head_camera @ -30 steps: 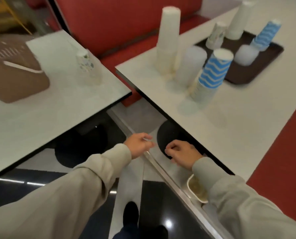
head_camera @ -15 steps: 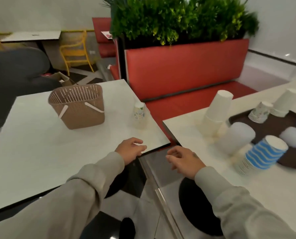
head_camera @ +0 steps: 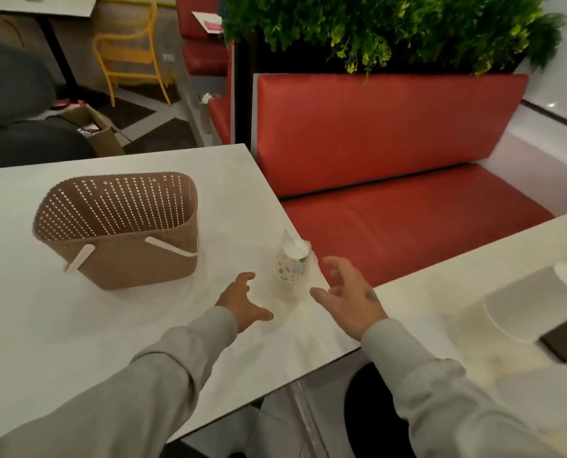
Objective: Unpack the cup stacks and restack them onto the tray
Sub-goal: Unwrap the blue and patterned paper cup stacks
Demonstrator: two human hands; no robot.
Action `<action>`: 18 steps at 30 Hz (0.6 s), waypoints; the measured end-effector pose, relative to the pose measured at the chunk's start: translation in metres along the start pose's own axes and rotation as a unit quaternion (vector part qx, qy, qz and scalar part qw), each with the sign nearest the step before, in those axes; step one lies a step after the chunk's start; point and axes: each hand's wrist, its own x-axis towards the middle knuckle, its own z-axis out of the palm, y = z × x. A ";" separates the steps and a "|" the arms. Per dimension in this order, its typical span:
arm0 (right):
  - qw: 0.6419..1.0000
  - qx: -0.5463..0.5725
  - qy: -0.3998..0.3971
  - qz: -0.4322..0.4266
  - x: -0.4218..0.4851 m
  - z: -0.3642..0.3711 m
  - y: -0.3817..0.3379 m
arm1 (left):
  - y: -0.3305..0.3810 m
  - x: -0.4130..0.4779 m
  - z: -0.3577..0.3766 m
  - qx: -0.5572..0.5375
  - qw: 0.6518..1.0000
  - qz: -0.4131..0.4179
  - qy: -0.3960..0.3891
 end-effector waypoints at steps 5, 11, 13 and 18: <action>1.000 0.007 0.006 -0.028 0.049 0.019 -0.015 | 0.011 0.050 -0.001 0.036 0.999 0.020 -0.035; 0.999 -0.015 -0.026 -0.018 0.079 0.038 -0.018 | 0.023 0.076 0.011 0.077 0.995 0.048 -0.044; 0.999 -0.027 -0.025 -0.019 0.084 0.043 -0.017 | 0.025 0.081 0.015 0.059 0.996 0.050 -0.048; 1.000 -0.014 -0.010 -0.012 0.089 0.045 -0.009 | 0.030 0.087 0.020 0.038 0.997 0.043 -0.052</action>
